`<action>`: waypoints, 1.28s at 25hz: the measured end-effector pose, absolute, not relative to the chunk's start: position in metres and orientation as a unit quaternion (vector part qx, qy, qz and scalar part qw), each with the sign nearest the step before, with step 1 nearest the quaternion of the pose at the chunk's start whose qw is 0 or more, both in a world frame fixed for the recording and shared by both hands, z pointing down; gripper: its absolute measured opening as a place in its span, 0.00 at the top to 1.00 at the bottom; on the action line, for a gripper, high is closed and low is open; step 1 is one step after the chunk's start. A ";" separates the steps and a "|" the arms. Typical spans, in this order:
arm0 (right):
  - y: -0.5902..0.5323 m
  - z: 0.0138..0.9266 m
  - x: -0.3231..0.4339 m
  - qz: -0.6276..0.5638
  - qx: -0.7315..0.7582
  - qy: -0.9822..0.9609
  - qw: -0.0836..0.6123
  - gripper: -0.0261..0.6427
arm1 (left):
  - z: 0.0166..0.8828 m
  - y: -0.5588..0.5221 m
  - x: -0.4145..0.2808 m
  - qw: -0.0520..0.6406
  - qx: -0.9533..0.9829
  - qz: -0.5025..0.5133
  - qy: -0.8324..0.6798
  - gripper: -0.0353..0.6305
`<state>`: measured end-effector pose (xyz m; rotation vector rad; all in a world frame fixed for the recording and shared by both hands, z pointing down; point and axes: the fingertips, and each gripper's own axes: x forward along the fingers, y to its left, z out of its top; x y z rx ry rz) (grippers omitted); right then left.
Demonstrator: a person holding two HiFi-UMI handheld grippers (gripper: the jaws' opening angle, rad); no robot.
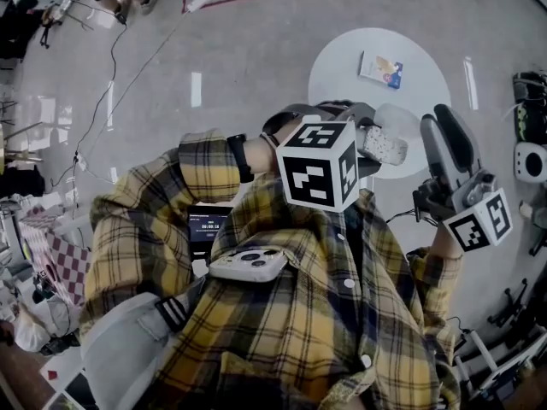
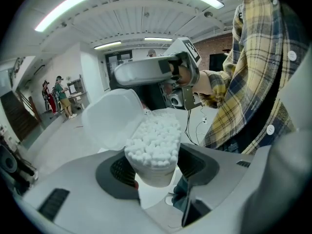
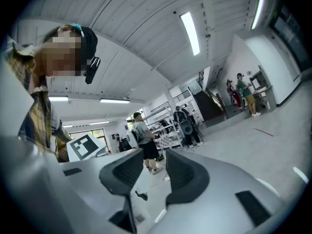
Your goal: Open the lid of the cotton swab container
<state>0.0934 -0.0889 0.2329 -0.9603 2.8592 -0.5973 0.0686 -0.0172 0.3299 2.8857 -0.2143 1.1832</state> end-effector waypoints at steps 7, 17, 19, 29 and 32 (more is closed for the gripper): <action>-0.080 0.265 0.126 -0.171 -0.407 0.897 -0.014 0.84 | 0.330 -0.017 0.066 0.003 0.922 0.382 -0.070 0.56; -0.068 0.312 0.119 -0.165 -0.425 0.885 -0.092 0.93 | 0.327 -0.020 0.065 0.002 0.923 0.379 -0.068 0.56; -0.068 0.314 0.118 -0.160 -0.428 0.884 -0.100 0.94 | 0.327 -0.018 0.066 0.001 0.923 0.378 -0.068 0.57; -0.066 0.307 0.117 -0.153 -0.428 0.885 -0.100 0.94 | 0.324 -0.015 0.069 -0.001 0.923 0.379 -0.062 0.57; -0.065 0.305 0.116 -0.150 -0.424 0.887 -0.099 0.94 | 0.325 -0.013 0.070 -0.002 0.923 0.379 -0.062 0.57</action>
